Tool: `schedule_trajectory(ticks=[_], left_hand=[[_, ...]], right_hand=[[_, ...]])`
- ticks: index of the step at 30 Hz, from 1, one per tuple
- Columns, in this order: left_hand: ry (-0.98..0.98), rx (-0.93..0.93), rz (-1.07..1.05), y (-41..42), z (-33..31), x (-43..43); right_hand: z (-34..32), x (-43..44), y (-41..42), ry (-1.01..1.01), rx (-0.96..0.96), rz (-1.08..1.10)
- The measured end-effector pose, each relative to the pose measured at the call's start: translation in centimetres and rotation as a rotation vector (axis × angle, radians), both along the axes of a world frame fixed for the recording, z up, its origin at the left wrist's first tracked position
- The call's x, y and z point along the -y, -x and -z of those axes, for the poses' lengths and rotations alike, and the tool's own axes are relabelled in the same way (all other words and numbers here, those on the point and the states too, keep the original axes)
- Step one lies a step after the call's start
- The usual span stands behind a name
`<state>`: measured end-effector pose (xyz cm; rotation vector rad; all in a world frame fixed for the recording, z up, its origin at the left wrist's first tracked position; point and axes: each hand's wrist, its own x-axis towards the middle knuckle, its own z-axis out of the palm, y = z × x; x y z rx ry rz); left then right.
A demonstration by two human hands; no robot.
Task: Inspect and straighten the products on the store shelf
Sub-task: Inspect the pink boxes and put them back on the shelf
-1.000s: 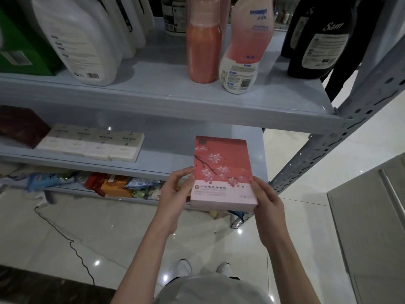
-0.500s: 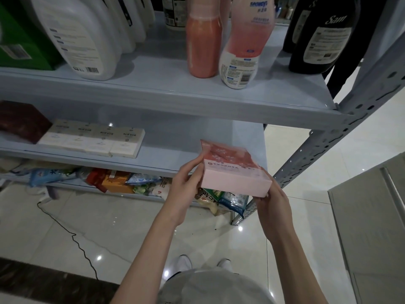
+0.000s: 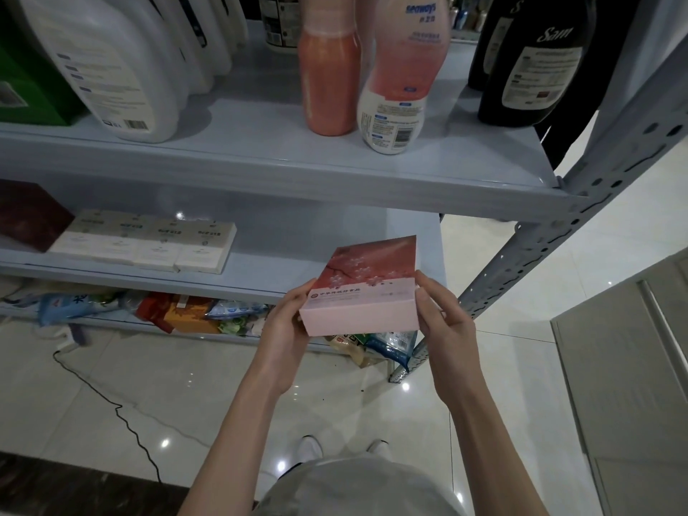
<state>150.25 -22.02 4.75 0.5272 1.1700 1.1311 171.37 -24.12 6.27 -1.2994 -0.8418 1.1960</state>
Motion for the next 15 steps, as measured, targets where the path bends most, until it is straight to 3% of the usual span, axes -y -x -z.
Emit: schedule_trajectory(ticks=[5,9,15], left_hand=[[-0.050,-0.101,-0.010,0.2,-0.5,0.0],[-0.128,-0.215,0.109,0.2,-1.2,0.3],[-0.114,-0.056,0.132,-0.4,-2.0,-0.3]], right_hand=[[0.0,-0.2,-0.4,0.130,-0.011,0.023],[0.8,-0.1,0.2,0.185,0.103,0.019],[2.7,0.3,0.4,0.191,-0.013,-0.133]])
